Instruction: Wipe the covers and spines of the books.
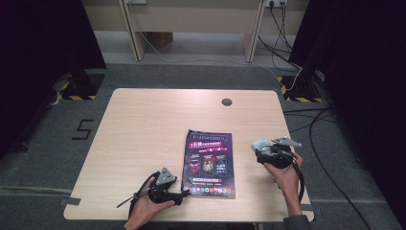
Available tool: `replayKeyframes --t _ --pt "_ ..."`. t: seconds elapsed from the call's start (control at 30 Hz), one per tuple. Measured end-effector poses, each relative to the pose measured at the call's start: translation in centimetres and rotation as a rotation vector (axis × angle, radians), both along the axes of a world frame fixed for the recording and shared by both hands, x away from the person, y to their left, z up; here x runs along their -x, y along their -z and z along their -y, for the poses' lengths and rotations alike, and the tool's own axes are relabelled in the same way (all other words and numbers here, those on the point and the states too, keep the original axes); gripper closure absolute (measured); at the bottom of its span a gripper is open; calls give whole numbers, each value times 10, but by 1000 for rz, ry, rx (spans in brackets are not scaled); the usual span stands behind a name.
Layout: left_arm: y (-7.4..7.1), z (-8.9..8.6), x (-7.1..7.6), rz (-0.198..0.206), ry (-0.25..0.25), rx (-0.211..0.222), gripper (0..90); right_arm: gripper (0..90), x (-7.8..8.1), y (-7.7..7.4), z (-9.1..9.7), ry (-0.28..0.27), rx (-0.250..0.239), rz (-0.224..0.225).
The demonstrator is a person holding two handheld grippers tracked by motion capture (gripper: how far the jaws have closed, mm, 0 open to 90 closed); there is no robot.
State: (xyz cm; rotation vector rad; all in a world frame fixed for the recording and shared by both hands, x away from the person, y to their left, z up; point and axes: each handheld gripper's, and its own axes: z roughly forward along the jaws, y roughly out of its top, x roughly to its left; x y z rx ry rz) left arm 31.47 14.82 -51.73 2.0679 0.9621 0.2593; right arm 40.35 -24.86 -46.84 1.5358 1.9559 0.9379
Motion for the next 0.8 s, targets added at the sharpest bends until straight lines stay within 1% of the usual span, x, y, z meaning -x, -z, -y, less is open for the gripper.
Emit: replayKeyframes --t 0.07,0.1,0.17,0.2,0.23,0.4,0.53,0.57,0.63,0.73,0.8 --pt "0 0 0 0 2 -1 269 235 2 -1 -3 7 -21 -10" --pt "0 0 0 0 3 -1 269 257 2 -1 -4 3 -29 -8" --pt "0 0 0 0 0 2 269 315 4 -2 -8 -39 -40 -4" --pt "0 0 0 0 2 -1 269 321 4 -3 -10 -66 -46 -7" --pt "0 0 0 0 2 0 269 320 5 -3 -13 -86 -45 -6" --pt "0 0 0 0 -1 0 269 271 7 -3 -28 -123 -57 4" --pt "0 0 0 -1 -1 1 269 259 7 -3 -37 -152 -69 13" --pt "0 0 0 -2 -1 2 269 254 7 -2 -39 -153 -70 6" --pt "0 0 0 -1 1 0 268 252 5 -1 -42 -175 -65 1" --pt "0 0 0 -1 -1 1 267 247 4 1 -47 -197 -70 -25" --pt "0 0 0 -2 -1 3 267 249 4 3 -52 -209 -70 -34"
